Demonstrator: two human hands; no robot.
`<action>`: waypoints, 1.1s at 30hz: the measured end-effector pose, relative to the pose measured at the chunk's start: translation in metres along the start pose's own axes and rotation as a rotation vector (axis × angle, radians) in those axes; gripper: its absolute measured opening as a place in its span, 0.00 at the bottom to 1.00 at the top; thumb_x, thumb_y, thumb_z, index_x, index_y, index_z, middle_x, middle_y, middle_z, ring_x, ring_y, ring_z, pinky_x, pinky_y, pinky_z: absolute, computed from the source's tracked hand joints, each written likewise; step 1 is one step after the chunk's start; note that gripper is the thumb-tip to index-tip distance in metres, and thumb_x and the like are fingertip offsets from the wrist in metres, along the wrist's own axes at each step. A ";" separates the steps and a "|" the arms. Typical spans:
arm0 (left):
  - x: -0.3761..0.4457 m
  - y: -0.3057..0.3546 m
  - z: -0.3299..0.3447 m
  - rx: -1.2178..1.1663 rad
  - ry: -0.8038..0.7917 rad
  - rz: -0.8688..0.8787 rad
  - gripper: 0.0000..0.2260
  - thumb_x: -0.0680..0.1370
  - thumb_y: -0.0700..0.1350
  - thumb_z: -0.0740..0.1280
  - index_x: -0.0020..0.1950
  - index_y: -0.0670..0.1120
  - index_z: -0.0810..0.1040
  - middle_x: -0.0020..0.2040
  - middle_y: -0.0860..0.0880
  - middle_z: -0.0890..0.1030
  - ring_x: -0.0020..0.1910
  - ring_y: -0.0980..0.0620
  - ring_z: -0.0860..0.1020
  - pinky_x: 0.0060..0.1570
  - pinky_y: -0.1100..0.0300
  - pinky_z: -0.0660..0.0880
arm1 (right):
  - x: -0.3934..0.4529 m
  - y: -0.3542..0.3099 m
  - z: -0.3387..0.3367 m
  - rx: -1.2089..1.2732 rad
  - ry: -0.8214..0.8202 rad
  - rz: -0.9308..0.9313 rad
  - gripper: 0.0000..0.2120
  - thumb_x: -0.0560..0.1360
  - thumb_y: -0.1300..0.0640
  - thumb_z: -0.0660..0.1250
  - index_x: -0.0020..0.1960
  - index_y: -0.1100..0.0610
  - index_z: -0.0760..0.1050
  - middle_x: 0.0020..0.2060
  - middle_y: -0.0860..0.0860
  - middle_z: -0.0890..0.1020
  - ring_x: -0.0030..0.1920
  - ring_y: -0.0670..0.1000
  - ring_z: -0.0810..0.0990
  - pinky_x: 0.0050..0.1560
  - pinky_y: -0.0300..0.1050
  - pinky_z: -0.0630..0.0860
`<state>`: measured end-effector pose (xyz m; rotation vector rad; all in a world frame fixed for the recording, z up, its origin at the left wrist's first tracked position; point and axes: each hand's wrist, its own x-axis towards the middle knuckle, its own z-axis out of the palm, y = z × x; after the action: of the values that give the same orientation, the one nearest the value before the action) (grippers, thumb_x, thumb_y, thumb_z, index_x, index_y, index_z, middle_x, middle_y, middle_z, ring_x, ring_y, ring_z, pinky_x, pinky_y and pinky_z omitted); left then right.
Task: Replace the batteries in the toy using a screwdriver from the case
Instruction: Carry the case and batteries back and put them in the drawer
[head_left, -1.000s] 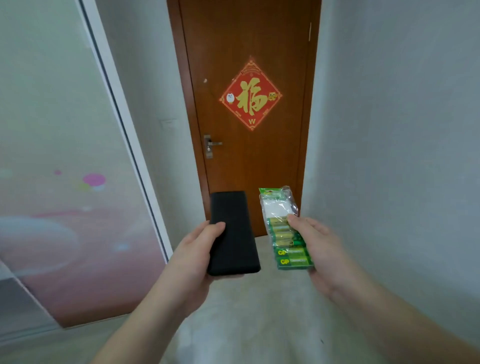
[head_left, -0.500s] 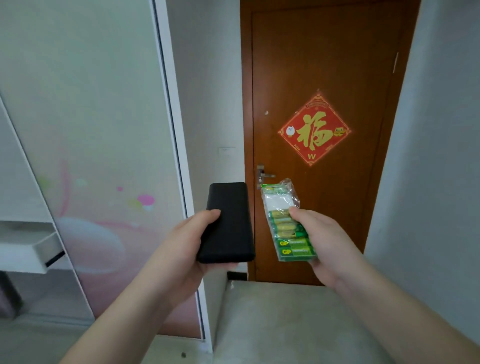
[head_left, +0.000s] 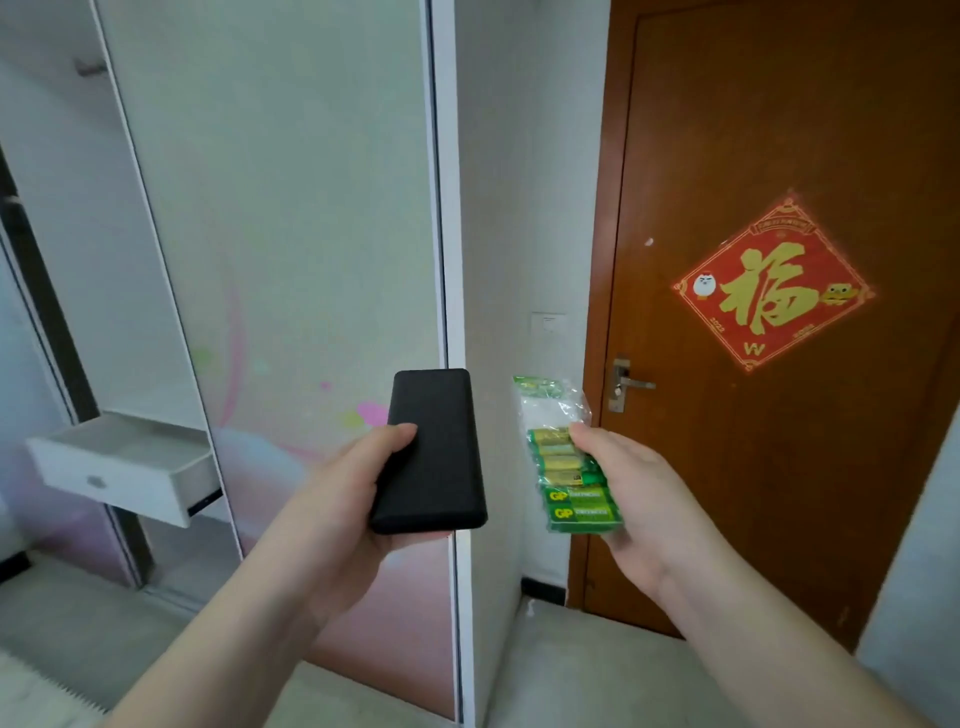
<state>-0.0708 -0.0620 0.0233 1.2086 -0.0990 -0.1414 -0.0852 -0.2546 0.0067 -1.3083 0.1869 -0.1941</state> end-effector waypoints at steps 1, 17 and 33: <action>0.007 0.001 -0.008 -0.002 0.009 0.004 0.08 0.80 0.44 0.62 0.50 0.42 0.78 0.31 0.48 0.83 0.27 0.53 0.81 0.22 0.63 0.74 | 0.008 0.001 0.008 0.004 -0.008 -0.002 0.09 0.77 0.52 0.67 0.51 0.56 0.80 0.43 0.56 0.86 0.38 0.50 0.84 0.43 0.43 0.78; 0.156 0.014 -0.105 0.006 0.074 -0.027 0.09 0.80 0.45 0.61 0.50 0.43 0.79 0.34 0.48 0.83 0.29 0.53 0.81 0.24 0.62 0.75 | 0.166 0.037 0.117 -0.018 -0.081 0.014 0.12 0.77 0.52 0.66 0.54 0.61 0.79 0.40 0.55 0.84 0.36 0.49 0.82 0.38 0.40 0.77; 0.297 -0.034 -0.089 0.016 0.466 0.013 0.08 0.80 0.44 0.62 0.51 0.43 0.79 0.37 0.47 0.84 0.33 0.54 0.82 0.31 0.60 0.79 | 0.357 0.076 0.119 -0.021 -0.358 0.127 0.08 0.76 0.54 0.68 0.45 0.58 0.78 0.35 0.53 0.80 0.32 0.50 0.79 0.33 0.40 0.75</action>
<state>0.2335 -0.0393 -0.0393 1.2287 0.2992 0.1544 0.2928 -0.2126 -0.0468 -1.3248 -0.0334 0.1510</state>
